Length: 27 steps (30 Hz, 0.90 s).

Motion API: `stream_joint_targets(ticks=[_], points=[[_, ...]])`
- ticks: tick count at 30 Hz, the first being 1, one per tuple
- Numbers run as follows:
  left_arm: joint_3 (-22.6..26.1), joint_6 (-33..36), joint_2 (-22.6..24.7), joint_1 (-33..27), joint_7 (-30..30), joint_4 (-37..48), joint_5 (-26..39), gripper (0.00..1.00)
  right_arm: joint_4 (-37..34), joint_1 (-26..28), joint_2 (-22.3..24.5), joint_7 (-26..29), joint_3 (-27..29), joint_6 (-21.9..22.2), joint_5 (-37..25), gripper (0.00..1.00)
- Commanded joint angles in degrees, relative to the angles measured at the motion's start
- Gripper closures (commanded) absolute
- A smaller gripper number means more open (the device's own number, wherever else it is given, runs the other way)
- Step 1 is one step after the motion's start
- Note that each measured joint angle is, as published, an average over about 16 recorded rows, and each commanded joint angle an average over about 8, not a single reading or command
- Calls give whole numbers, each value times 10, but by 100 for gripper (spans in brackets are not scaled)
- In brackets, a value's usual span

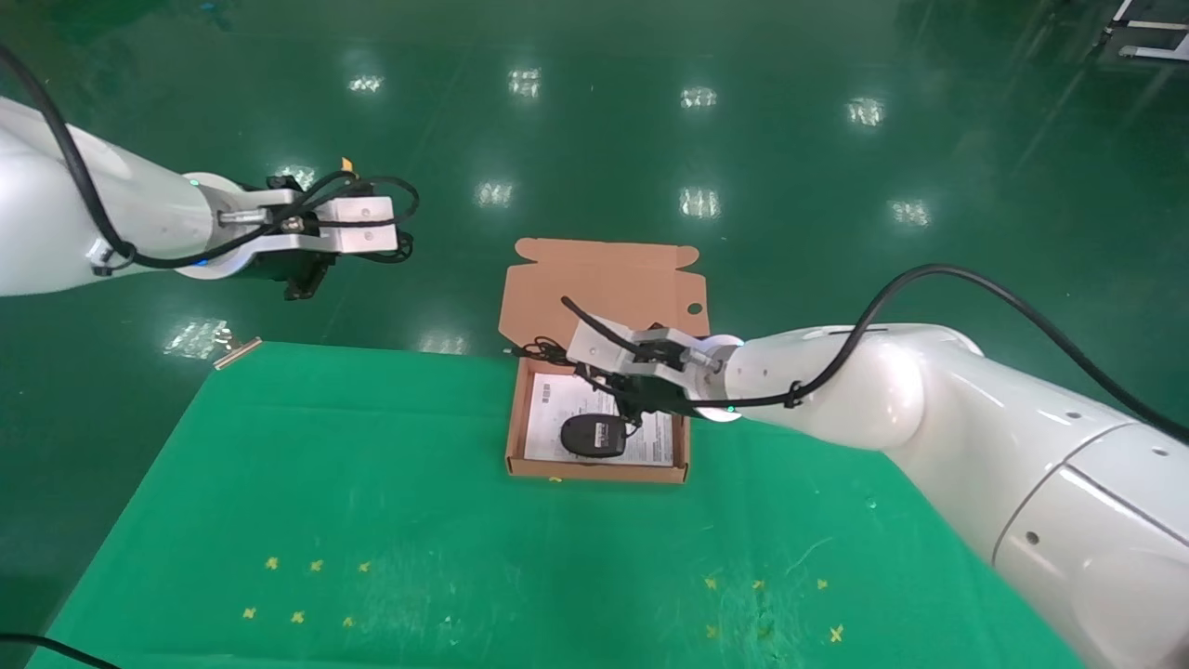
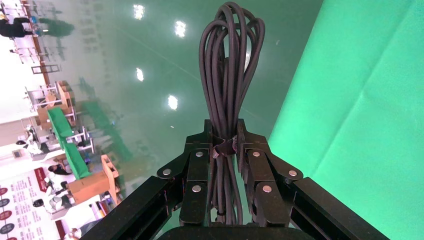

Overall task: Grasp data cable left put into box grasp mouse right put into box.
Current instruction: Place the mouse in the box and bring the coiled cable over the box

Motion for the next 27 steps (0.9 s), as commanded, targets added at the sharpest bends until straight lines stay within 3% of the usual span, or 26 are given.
stream_joint_targets(ticks=[1,3,11,22,27], points=[[0,0,0,0,0,0,0,100,2,0,0,6,-8,3,2,100],[0,0,0,0,0,0,0,100,3,0,0,11,-14,6,3,97],[0,0,0,0,0,0,0,100,8,2,1,20,-30,16,7,0],[0,-16,16,19,1,0,-16,100,39,3,26,25,-37,22,7,0],[1,-51,43,43,11,25,-34,100,75,13,71,31,-36,24,1,0]])
